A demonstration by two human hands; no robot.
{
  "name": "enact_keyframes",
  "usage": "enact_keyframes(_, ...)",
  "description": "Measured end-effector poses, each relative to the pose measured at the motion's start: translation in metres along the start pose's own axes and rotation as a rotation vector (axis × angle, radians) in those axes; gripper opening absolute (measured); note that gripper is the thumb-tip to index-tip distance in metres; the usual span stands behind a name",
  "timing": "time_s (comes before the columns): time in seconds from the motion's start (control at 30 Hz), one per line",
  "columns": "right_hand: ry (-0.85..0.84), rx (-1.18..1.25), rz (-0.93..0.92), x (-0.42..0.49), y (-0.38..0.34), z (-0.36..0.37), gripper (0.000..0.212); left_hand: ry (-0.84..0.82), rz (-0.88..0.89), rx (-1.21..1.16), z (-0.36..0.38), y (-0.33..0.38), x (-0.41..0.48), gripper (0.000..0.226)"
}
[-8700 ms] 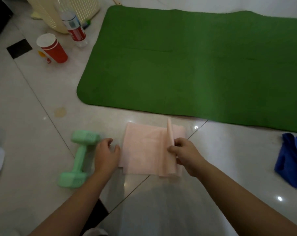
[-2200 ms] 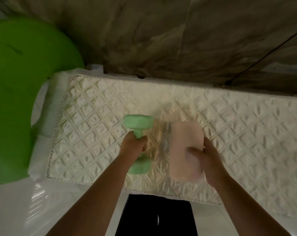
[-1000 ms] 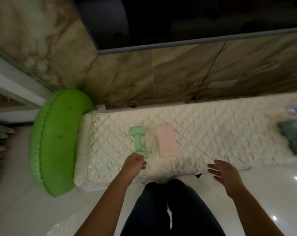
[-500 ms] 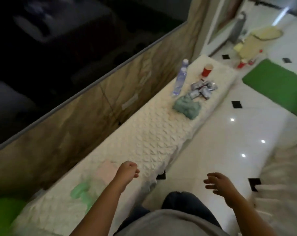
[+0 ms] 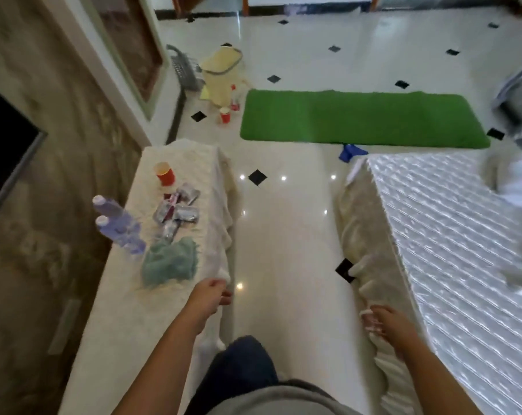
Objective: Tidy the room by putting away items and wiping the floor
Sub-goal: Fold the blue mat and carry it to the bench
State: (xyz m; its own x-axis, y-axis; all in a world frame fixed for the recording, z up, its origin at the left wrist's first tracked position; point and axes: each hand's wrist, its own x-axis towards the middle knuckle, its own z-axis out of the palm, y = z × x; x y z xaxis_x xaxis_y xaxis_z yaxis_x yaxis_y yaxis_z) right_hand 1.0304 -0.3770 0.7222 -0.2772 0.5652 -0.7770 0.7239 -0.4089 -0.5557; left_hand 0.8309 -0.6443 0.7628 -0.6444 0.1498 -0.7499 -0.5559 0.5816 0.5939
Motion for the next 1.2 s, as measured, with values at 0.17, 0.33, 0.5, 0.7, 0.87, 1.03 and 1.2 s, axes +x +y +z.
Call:
enact_keyframes(0.17,0.067,0.127,0.102,0.046,-0.04,-0.006,0.022,-0.073,-0.056,0.093,0.028,0.072,0.07,0.02)
enact_keyframes(0.33,0.096,0.187,0.083,0.113,-0.14,0.011,0.015,-0.168,-0.087,0.116,0.049,0.172,0.162,0.018)
enact_keyframes(0.5,0.1,0.173,-0.002,0.172,-0.285,0.03,0.015,-0.176,-0.057,0.157,0.051,0.288,0.246,0.016)
enact_keyframes(0.7,-0.006,0.078,-0.184,0.237,-0.425,0.042,0.016,-0.148,-0.005,0.133,0.074,0.404,0.323,0.028)
enact_keyframes(0.87,0.014,0.105,-0.117,0.324,-0.485,0.031,0.018,-0.243,0.017,0.148,0.122,0.486,0.381,0.021)
enact_keyframes(1.03,0.07,0.22,0.047,0.433,-0.539,0.003,0.021,-0.188,-0.012,0.184,0.165,0.573,0.457,0.025)
enact_keyframes(1.2,0.11,0.233,0.156,0.519,-0.605,-0.022,0.022,-0.134,0.019,0.242,0.205,0.679,0.534,0.025)
